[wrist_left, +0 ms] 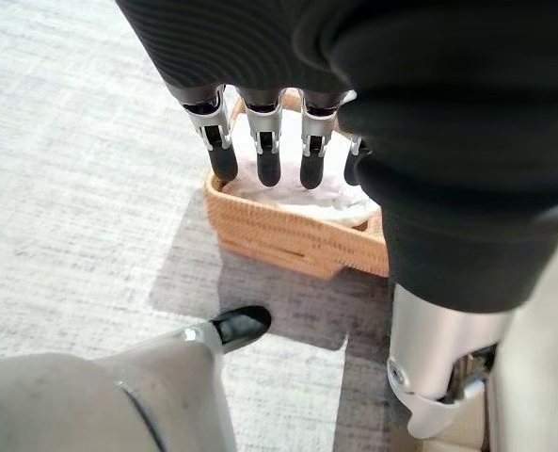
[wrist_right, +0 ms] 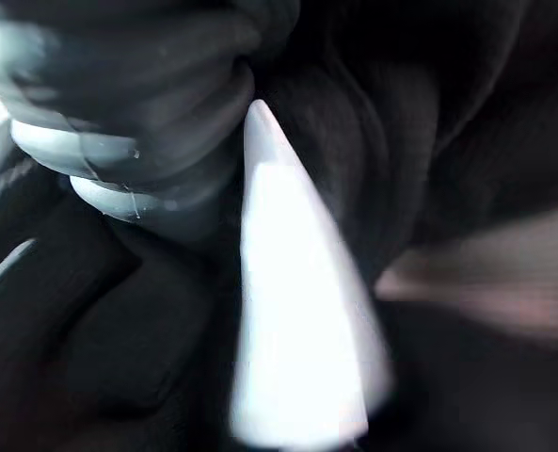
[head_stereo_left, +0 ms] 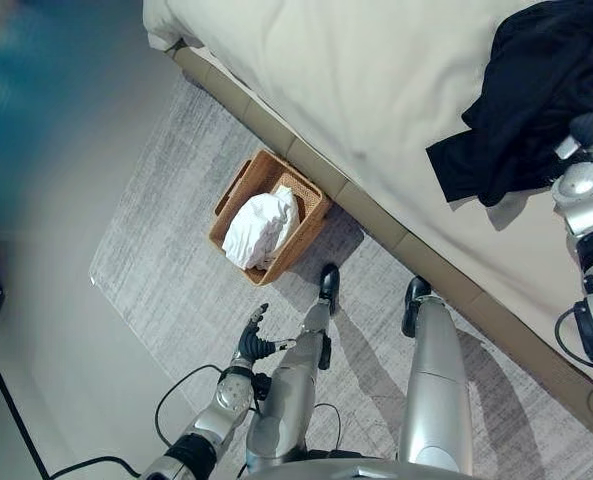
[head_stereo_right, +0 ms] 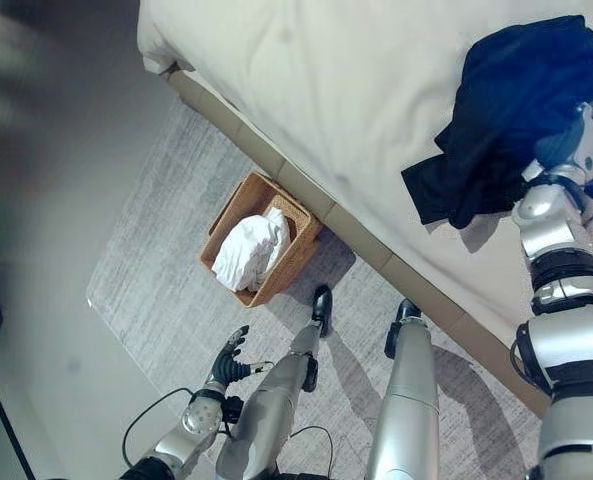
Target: Pick up clothes into the bucket
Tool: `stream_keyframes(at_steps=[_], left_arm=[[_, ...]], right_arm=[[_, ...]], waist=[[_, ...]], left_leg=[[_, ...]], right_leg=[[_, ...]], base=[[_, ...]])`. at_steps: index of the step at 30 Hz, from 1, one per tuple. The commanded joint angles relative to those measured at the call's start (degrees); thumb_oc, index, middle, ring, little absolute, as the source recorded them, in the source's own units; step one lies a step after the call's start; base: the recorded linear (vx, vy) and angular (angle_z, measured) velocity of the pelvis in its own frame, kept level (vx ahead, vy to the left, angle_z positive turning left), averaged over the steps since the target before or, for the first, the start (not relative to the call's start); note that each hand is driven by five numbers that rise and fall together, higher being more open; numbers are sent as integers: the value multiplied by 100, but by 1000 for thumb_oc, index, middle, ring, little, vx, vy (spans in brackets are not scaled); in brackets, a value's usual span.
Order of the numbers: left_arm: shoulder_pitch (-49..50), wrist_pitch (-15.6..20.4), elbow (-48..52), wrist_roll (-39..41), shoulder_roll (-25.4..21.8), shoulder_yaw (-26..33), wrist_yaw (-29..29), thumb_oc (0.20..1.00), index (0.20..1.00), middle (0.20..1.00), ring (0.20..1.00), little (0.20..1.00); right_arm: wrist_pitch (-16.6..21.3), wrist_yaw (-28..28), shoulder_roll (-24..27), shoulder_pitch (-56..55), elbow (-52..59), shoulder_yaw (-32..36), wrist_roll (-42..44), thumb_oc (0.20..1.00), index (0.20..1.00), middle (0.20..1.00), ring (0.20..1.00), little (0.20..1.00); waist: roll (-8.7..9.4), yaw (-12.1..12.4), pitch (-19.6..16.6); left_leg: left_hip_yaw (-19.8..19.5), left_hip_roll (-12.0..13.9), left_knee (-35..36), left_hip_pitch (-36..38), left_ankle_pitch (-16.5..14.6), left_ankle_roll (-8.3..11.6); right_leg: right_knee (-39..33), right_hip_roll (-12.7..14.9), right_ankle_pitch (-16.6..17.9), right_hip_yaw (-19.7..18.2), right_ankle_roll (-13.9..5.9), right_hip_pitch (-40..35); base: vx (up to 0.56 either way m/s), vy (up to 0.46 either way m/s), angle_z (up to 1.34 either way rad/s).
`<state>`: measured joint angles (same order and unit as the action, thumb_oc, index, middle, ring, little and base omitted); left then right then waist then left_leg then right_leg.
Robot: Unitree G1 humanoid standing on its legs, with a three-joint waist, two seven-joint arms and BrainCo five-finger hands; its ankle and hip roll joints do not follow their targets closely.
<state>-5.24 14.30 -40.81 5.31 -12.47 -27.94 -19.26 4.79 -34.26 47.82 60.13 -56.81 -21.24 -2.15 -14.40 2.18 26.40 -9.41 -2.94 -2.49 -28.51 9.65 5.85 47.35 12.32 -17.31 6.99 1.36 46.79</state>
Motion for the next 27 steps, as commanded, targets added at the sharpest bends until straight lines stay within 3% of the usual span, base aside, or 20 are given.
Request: stream_keyframes(at_steps=[1,8,10,11,12,13,14,16,20,27], left_arm=[[-277,70,-225,-43,-103,181,-212,1000,1000,1000,1000,1000],[-319,58,-447,-17,-124,484,-180,1000,1000,1000,1000,1000],[-290,66,-460,-24,-144,543,-167,1000,1000,1000,1000,1000],[-232,55,-444,-20,-175,655,-135,1000,1000,1000,1000,1000],[-232,54,-442,-19,-179,654,-135,1000,1000,1000,1000,1000],[-155,67,-320,-45,-239,730,-91,1000,1000,1000,1000,1000],[-155,65,-317,-45,-243,729,-91,1000,1000,1000,1000,1000],[-105,123,171,-51,-394,810,13,1000,1000,1000,1000,1000],[-80,111,962,-220,-657,902,262,1000,1000,1000,1000,1000],[-181,56,2042,-223,-818,929,770,1000,1000,1000,1000,1000]], right_arm=[[514,-372,256,474,882,83,-122,200,200,200,200,200],[742,-327,323,57,1959,528,54,200,200,200,200,200],[767,-306,320,-47,2113,615,74,200,200,200,200,200],[781,-241,293,-262,2335,745,85,200,200,200,200,200],[778,-241,293,-270,2342,755,82,200,200,200,200,200],[786,-163,243,-517,2503,880,40,200,200,200,200,200],[785,-163,242,-525,2509,890,38,200,200,200,200,200],[827,74,117,-918,2770,1034,133,200,200,200,200,200],[837,573,-253,-1868,3317,1242,233,200,200,200,200,200],[712,1216,-1076,-3190,4053,1477,89,200,200,200,200,200]], waist=[[156,-128,339],[531,-300,338],[596,-315,242],[722,-341,108],[709,-331,101],[842,-353,-64],[833,-345,-73],[1018,-387,-373],[1199,-428,-866],[1357,-513,-1543]], left_leg=[[135,-64,-278,146,-199,-80],[218,63,-319,902,-366,-74],[240,102,-312,999,-389,-68],[278,107,-375,1175,-516,-81],[276,123,-363,1164,-493,-82],[334,149,-406,1361,-612,-82],[333,161,-394,1349,-588,-83],[438,212,-410,1665,-753,-96],[520,234,-326,2079,-885,-166],[739,287,104,2698,-991,-242]], right_leg=[[-806,52,527,-138,-600,-650],[-1548,-158,832,-103,-608,-1727],[-1766,-221,941,-101,-618,-1917],[-1984,-267,1005,-120,-635,-2196],[-2028,-285,1050,-115,-634,-2200],[-2306,-331,1125,-134,-669,-2519],[-2347,-345,1168,-129,-668,-2520],[-2765,-421,1255,-137,-734,-2991],[-3273,-490,1426,-163,-783,-3512],[-4203,-524,1730,-215,-914,-4238]], base=[[-21,47,-2],[-3,46,-6],[41,50,-9],[28,41,-11],[113,60,-23],[60,32,-29],[140,49,-34],[127,56,-25],[114,59,-13],[98,64,-18]])
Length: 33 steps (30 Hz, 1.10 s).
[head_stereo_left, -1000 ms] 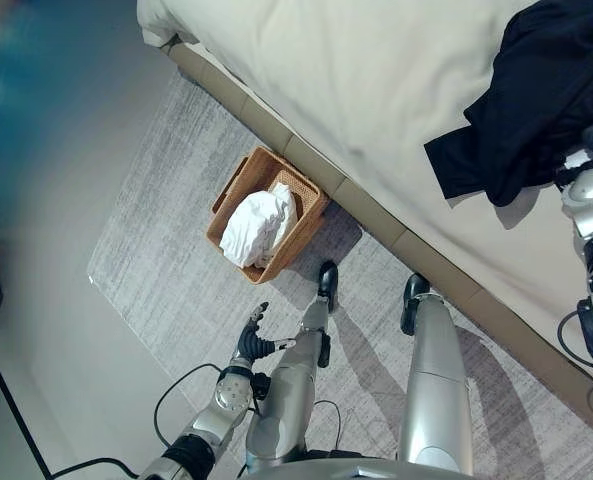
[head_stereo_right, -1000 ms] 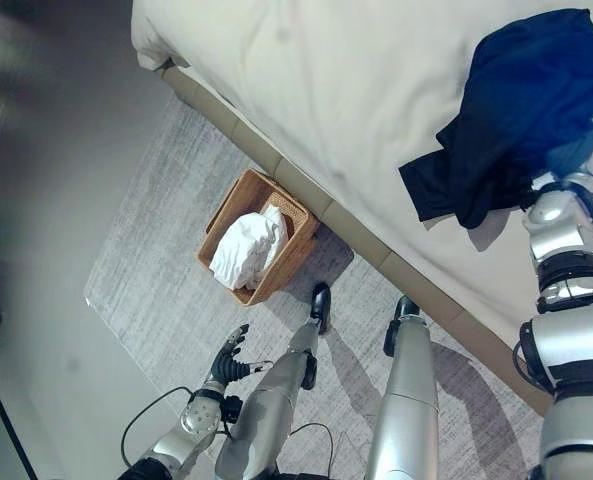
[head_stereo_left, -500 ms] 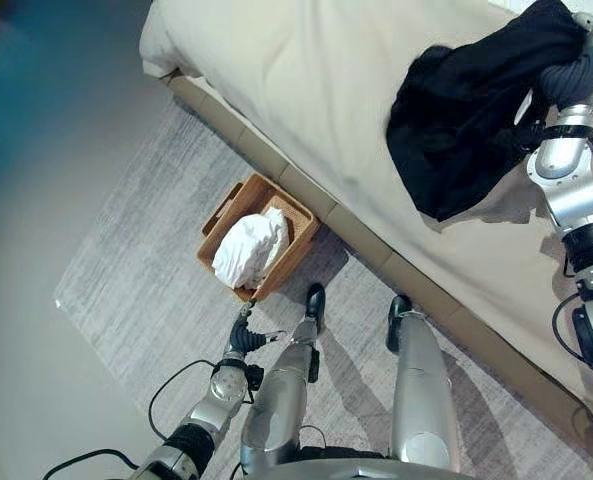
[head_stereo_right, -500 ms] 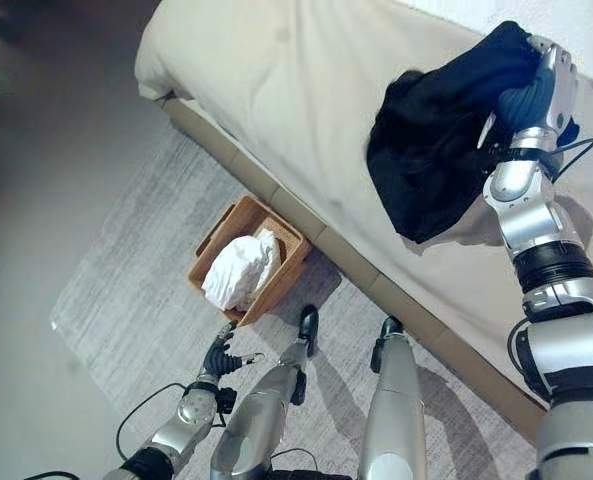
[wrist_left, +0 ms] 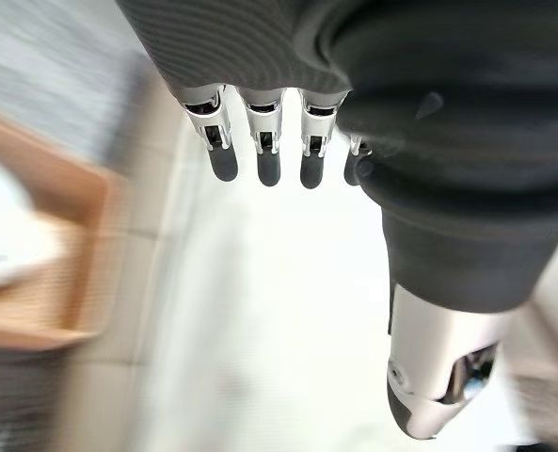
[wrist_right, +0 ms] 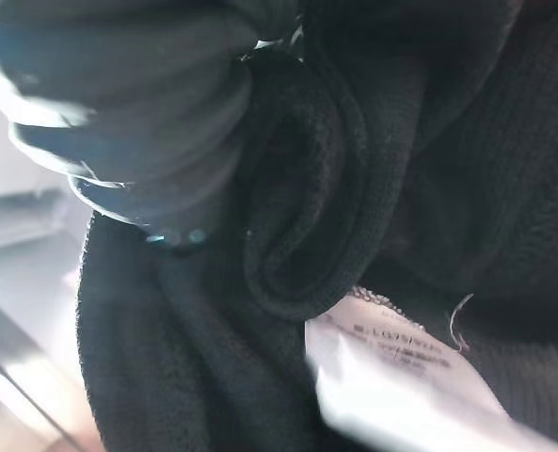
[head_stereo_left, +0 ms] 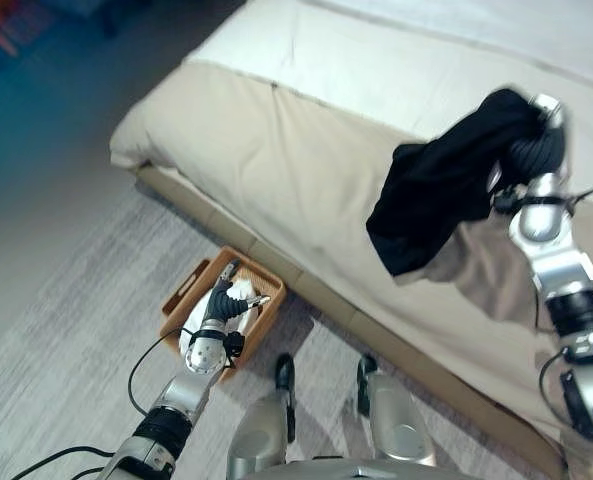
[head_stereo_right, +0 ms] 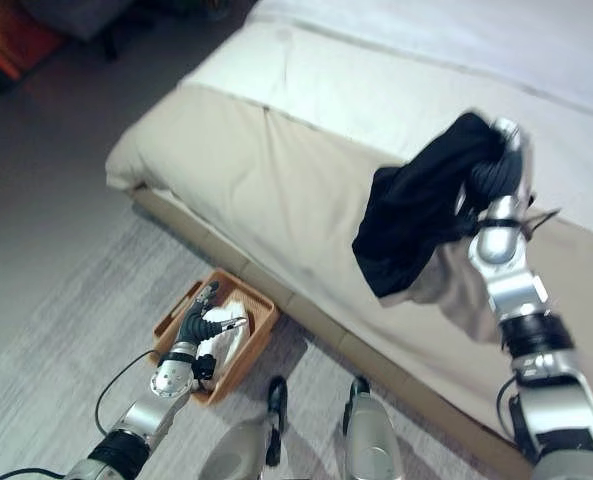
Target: Pick up clothes into the bucket
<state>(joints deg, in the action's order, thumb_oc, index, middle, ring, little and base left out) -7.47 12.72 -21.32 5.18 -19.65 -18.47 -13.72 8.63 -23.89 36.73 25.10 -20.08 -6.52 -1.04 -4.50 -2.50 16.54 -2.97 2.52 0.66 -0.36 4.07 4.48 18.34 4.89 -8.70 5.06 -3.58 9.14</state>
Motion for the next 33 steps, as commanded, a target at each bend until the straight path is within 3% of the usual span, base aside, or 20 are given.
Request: stream_keyframes(at_steps=[1,7,12,23,33], left_arm=[[21,205,190,-188,-115,3,304,1000,1000,1000,1000,1000],[-1,105,966,-223,-151,-55,822,1000,1000,1000,1000,1000],[-250,30,1249,-292,-76,-530,1334,1000,1000,1000,1000,1000],[-1184,-113,887,-714,311,-1416,1746,1000,1000,1000,1000,1000],[-1421,-188,622,-991,666,-1965,2023,1000,1000,1000,1000,1000]], right_arm=[[317,292,-75,158,502,5,-25,200,200,200,200,200],[311,965,-804,-629,1230,-95,33,200,200,200,200,200],[330,1498,-1109,-835,1744,-437,6,200,200,200,200,200],[431,2042,-1139,-941,2777,-614,358,200,200,200,200,200],[564,2344,-1187,-895,3651,-865,1024,200,200,200,200,200]], waist=[[394,-60,-660],[512,-110,-1058],[572,-172,-1303],[700,-191,-1419],[752,-159,-1434]], left_leg=[[145,-256,-175,-30,-460,-122],[317,-269,-130,331,-612,-209],[412,-284,-118,495,-662,-276],[376,-316,-42,676,-674,-349],[306,-357,-92,693,-710,-390]], right_leg=[[-1379,229,901,-46,-433,-551],[-1545,264,925,-171,-468,-903],[-1547,267,962,-357,-488,-976],[-1495,286,936,-393,-530,-1116],[-1488,349,905,-335,-548,-1195]], base=[[87,57,-21],[60,39,-21],[0,38,-14],[-2,17,-6],[0,4,2]])
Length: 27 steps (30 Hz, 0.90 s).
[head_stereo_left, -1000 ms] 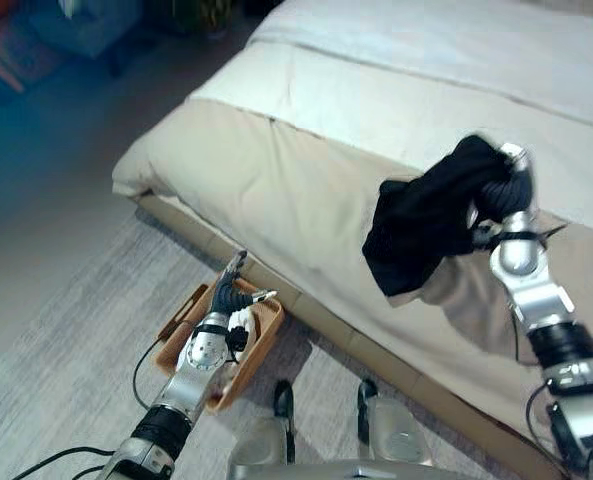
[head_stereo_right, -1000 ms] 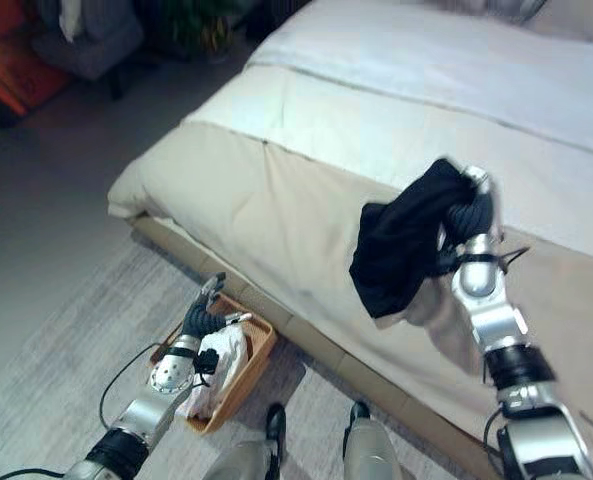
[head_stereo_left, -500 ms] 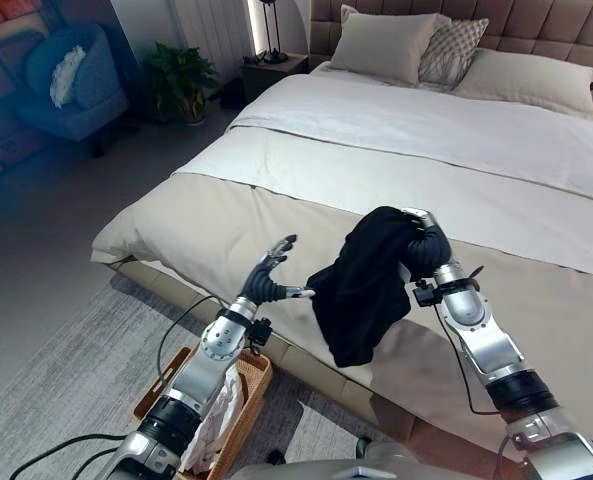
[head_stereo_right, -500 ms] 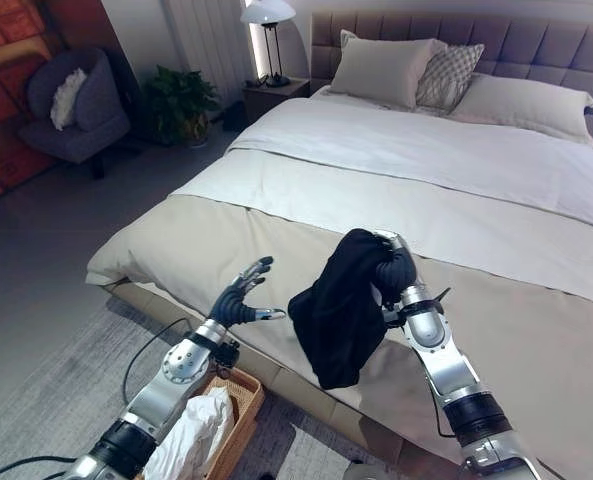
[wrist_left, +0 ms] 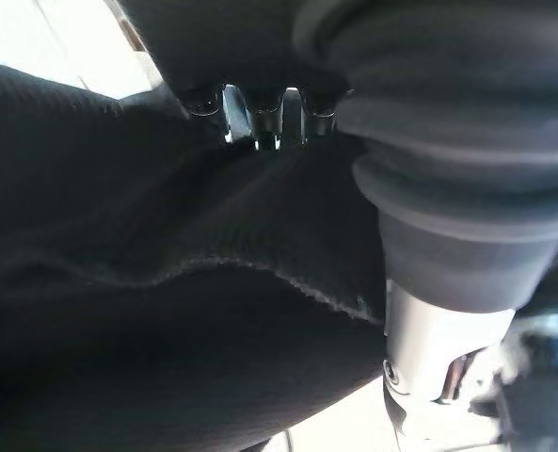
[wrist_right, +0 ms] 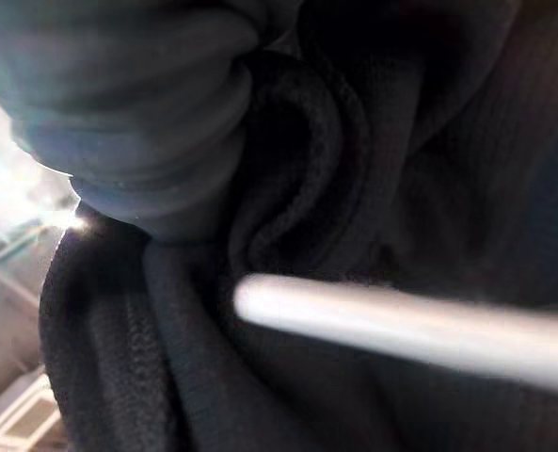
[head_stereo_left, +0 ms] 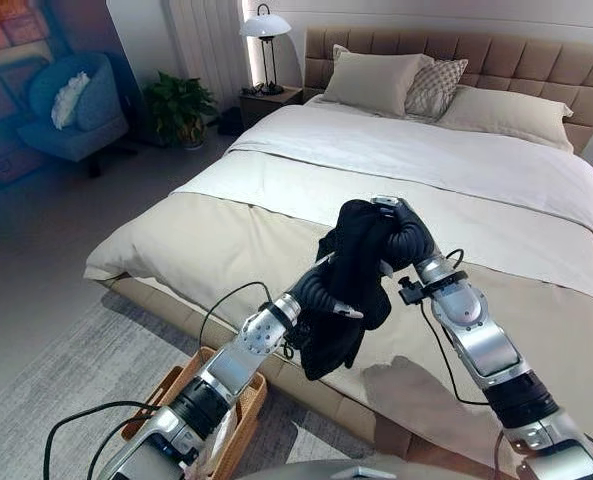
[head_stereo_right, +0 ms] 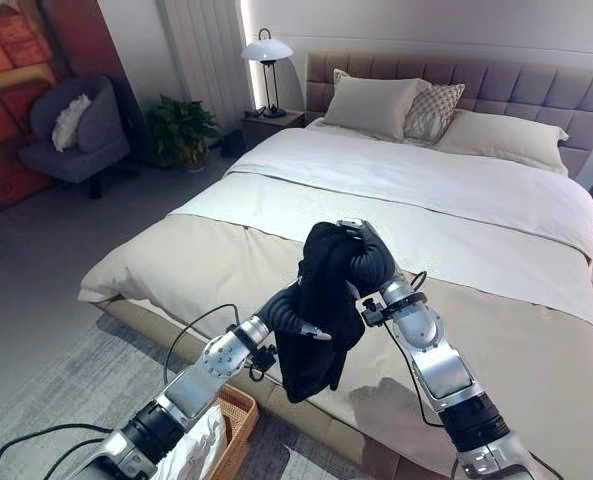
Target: Pick up clothes into the bucket
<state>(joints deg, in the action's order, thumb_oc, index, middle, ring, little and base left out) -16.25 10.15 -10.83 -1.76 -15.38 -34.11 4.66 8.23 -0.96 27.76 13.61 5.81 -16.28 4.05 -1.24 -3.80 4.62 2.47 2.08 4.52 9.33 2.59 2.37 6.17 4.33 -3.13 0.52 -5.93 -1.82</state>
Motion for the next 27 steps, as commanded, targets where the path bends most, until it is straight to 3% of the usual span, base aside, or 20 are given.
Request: stream_keyframes(at_steps=[1,10,17,27], left_arm=[[-523,71,-483,-366,272,-447,183,1000,1000,1000,1000,1000],[-453,-32,-873,-523,537,-507,-28,1000,1000,1000,1000,1000],[-336,-197,-1212,-388,695,-235,-531,1000,1000,1000,1000,1000],[-309,-477,-1467,951,1038,-150,-629,1000,1000,1000,1000,1000]], right_arm=[[611,61,-325,241,1149,93,600,200,200,200,200,200],[662,144,-437,224,1696,-4,1378,200,200,200,200,200],[757,131,-418,69,2221,-1,2159,200,200,200,200,200],[762,52,-340,-50,2651,17,2618,200,200,200,200,200]], waist=[[435,-27,-237],[473,-23,-167],[536,-6,-131],[540,-44,-143]], left_leg=[[-247,-319,-483,-273,-566,-182],[-279,-361,-566,-311,-599,-201],[-254,-357,-634,-369,-608,-208],[-279,-384,-697,-381,-635,-219]], right_leg=[[-266,409,343,123,-313,-104],[-198,433,321,111,-315,-81],[-167,418,322,89,-315,-35],[-109,438,302,74,-336,-35]], base=[[0,0,0],[0,0,0],[0,0,0],[0,0,0]])
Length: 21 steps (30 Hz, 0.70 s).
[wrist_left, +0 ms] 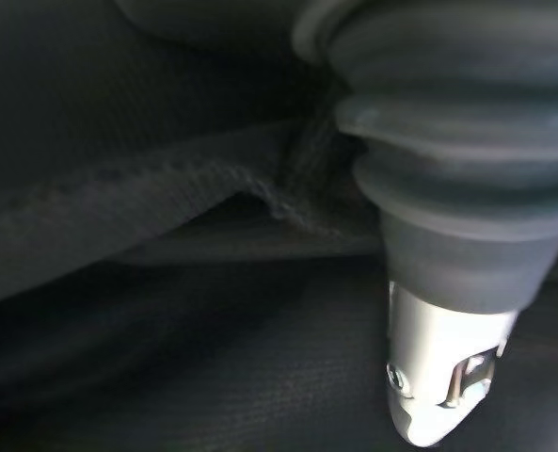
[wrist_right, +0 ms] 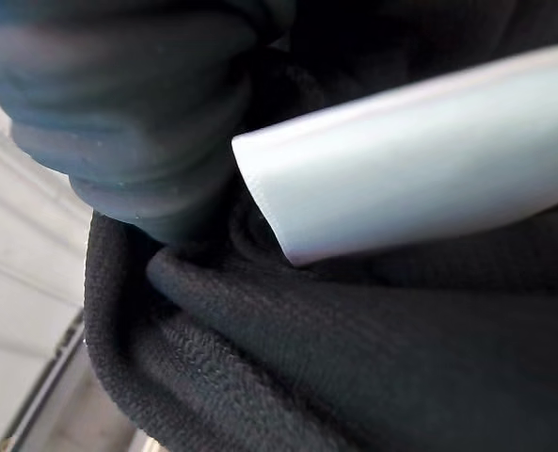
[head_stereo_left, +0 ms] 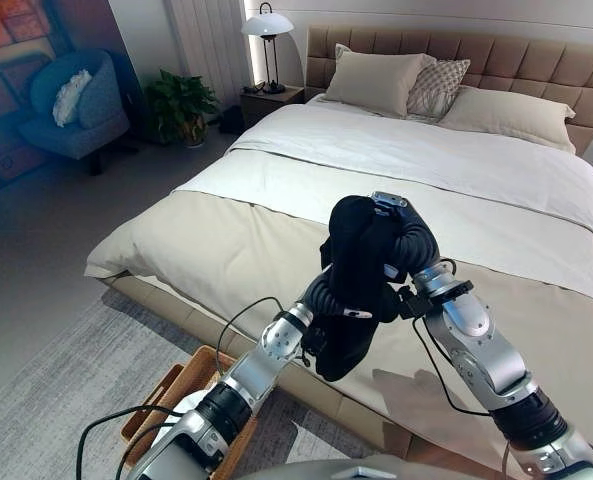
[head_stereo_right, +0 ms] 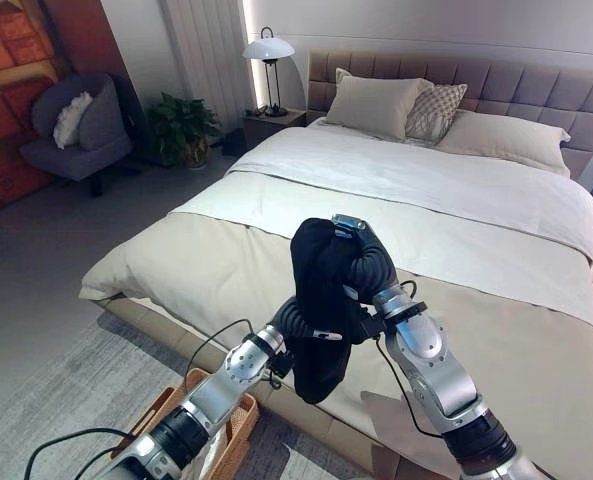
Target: Pick up clothes into the bucket
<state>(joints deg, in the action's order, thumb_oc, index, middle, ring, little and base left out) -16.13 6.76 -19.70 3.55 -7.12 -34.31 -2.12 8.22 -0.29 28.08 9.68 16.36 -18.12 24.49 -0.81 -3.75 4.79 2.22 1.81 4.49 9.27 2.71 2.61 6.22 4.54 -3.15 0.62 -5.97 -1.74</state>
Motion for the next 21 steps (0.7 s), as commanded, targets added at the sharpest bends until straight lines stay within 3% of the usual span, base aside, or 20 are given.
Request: stream_keyframes(at_steps=[1,3,4,5,6,7,8,21], left_arm=[[-308,-167,-582,526,223,-143,75,1000,1000,1000,1000,1000],[-302,-202,-554,634,222,-174,126,1000,1000,1000,1000,1000],[-281,-209,-562,755,222,-172,146,702,702,702,702,702],[-271,-221,-575,807,218,-166,134,598,598,598,598,598],[-261,-235,-571,857,219,-153,122,373,373,373,373,373],[-239,-238,-569,924,209,-132,112,373,373,373,373,373],[-201,-226,-558,1009,193,-86,69,200,200,200,200,200],[417,-138,-29,1850,56,223,-281,200,200,200,200,200]], right_arm=[[753,-13,-370,328,1610,204,591,200,200,200,200,200],[733,-28,-367,332,1623,193,591,200,200,200,200,200],[724,-22,-372,335,1624,179,655,200,200,200,200,200],[729,-5,-378,328,1621,152,735,200,200,200,200,200],[722,9,-375,328,1637,128,780,200,200,200,200,200],[720,30,-365,340,1670,105,803,200,200,200,200,200],[735,55,-361,345,1710,78,869,200,200,200,200,200],[808,-54,-260,340,1864,-13,1016,200,200,200,200,200]], waist=[[495,-52,-166],[491,-51,-171],[486,-55,-178],[485,-54,-179],[484,-60,-180],[483,-58,-180],[488,-52,-177],[499,-17,-93]], left_leg=[[-260,-361,-697,-374,-651,-244],[-271,-370,-707,-376,-656,-246],[-273,-373,-712,-379,-660,-244],[-273,-377,-716,-382,-661,-244],[-274,-379,-724,-385,-663,-243],[-265,-383,-729,-385,-668,-242],[-262,-380,-731,-391,-669,-241],[-164,-361,-811,-376,-783,-264]], right_leg=[[-112,426,304,65,-338,-45],[-114,433,303,58,-340,-50],[-113,438,296,56,-340,-52],[-114,438,296,59,-339,-53],[-112,441,297,56,-336,-52],[-111,439,295,56,-336,-51],[-120,444,300,54,-334,-45],[-66,398,291,-141,-333,32]], base=[[0,0,0],[0,0,0],[0,0,0],[0,0,0],[0,0,0],[0,0,0],[0,0,0],[4,-2,-3]])
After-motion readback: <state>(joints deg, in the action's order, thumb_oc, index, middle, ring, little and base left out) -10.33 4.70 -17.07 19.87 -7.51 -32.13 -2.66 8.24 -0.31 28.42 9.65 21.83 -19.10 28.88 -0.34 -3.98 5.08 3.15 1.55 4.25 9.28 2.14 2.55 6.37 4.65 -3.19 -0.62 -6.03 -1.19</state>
